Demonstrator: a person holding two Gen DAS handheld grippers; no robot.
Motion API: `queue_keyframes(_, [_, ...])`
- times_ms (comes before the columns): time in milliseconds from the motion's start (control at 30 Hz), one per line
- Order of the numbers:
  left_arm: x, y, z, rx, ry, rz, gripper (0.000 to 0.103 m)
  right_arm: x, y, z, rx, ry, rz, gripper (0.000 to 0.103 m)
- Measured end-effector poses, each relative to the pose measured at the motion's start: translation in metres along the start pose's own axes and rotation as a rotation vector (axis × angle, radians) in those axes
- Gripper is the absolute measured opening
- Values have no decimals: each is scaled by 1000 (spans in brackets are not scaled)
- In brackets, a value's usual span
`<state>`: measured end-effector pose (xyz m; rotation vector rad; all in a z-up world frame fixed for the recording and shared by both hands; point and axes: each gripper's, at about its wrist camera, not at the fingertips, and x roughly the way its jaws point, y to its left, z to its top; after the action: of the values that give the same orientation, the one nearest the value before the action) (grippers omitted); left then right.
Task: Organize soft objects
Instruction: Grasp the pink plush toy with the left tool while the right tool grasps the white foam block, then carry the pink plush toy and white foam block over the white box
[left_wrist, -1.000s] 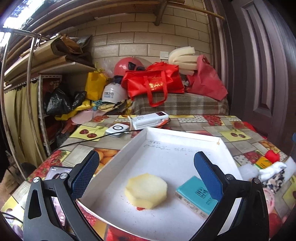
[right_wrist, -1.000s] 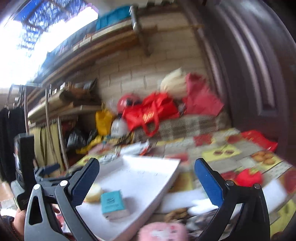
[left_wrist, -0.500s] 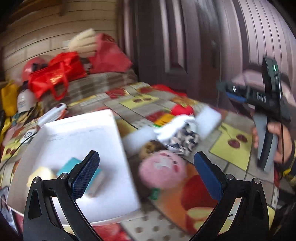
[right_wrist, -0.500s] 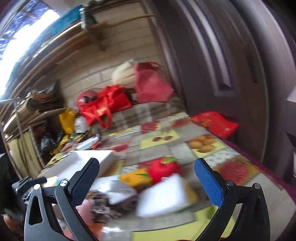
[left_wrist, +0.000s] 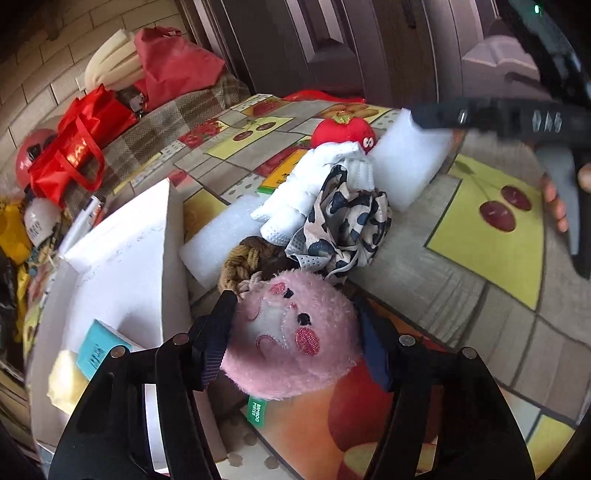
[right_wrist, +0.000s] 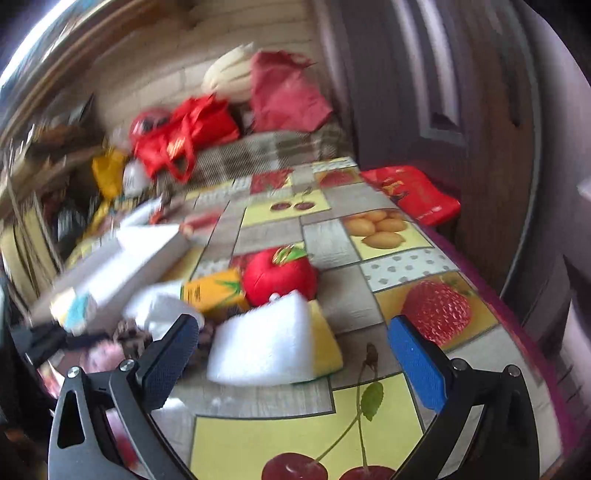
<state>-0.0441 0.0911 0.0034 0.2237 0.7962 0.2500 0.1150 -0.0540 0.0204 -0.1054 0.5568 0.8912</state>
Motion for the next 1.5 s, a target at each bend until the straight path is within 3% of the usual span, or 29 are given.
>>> queue_keyframes(133, [-6, 7, -2, -60, -15, -66, 62, 19, 15, 0, -93, 80, -33, 103])
queue_keyframes(300, [-15, 19, -3, -130, -55, -75, 62, 46, 18, 3, -105, 170, -37, 100])
queue_keyframes(367, [-17, 25, -4, -158, -68, -77, 62, 45, 21, 2, -124, 173, -22, 66])
queue_keyframes(400, [-18, 26, -4, -162, -71, -79, 62, 43, 23, 1, -129, 168, -24, 58])
queue_keyframes(533, [-23, 27, -5, -169, -97, -75, 62, 29, 22, 0, -123, 123, -1, 46])
queue_keyframes(867, [-53, 49, -16, -281, -258, -47, 62, -45, 21, -1, -71, -269, 4, 45])
queue_keyframes(1033, [-63, 55, -21, -322, -309, -9, 62, -49, 33, -1, -50, -298, 53, 45])
queue_keyframes(1500, [-68, 74, -30, -382, -349, 51, 62, -34, 82, -2, -132, -259, 129, 44])
